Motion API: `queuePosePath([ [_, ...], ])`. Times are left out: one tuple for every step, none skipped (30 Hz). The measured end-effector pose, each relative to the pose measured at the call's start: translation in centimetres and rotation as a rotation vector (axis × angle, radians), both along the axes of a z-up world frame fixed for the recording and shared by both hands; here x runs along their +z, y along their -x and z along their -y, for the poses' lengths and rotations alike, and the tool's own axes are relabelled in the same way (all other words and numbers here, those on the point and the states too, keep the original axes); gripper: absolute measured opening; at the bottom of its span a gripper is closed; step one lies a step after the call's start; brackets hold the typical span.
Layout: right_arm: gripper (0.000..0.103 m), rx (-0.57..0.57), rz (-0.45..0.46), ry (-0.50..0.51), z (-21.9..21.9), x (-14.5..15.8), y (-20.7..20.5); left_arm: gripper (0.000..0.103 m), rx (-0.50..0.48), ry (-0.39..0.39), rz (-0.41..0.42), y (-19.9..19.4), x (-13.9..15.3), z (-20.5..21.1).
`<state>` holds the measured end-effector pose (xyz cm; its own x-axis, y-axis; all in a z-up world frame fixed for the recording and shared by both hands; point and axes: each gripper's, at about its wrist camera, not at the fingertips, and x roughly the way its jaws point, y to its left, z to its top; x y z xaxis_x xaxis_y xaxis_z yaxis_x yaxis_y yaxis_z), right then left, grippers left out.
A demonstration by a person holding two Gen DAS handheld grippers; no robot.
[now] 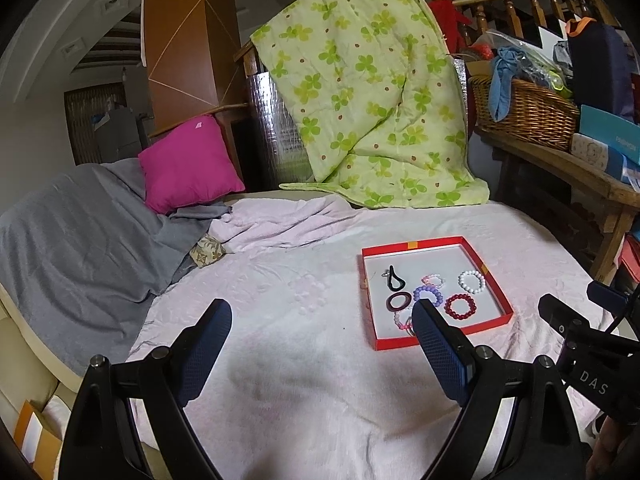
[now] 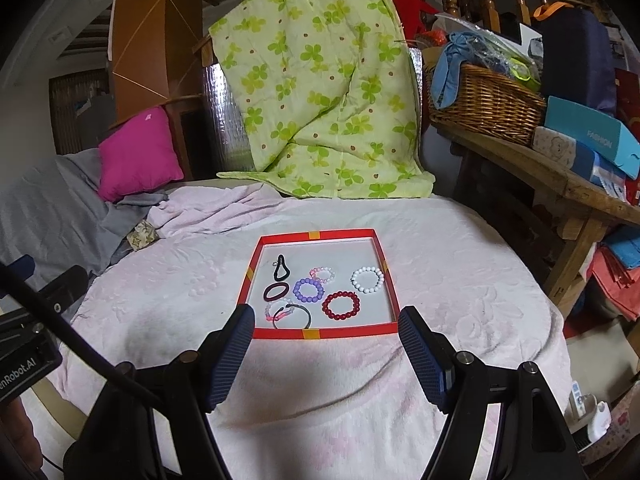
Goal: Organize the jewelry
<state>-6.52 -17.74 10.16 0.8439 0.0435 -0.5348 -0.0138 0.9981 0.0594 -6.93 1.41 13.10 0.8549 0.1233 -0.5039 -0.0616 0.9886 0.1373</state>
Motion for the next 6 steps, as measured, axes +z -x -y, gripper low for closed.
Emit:
queuePosePath([
  [0.078, -0.002, -0.004, -0.003, 0.1, -0.2, -0.4, 0.092, 0.0, 0.002, -0.003, -0.5, -0.3, 0.0],
  [0.078, -0.006, -0.009, -0.003, 0.3, -0.5, -1.0, 0.092, 0.001, 0.005, -0.008, -1.0, -0.7, -0.1],
  [0.078, -0.011, -0.012, 0.0, 0.6, -0.8, -1.6, 0.092, 0.001, 0.01, -0.015, -1.6, -1.1, -0.2],
  [0.078, -0.016, -0.014, 0.004, 0.8, -1.0, -2.0, 0.092, 0.0, 0.021, -0.028, -2.4, -1.8, -0.3],
  [0.078, -0.023, -0.015, 0.011, 1.3, -1.5, -2.7, 0.092, 0.001, 0.035, -0.046, -3.4, -2.6, -0.5],
  [0.078, -0.03, -0.013, 0.015, 1.8, -1.8, -3.2, 0.092, 0.007, 0.043, -0.062, -4.3, -3.3, -0.7],
])
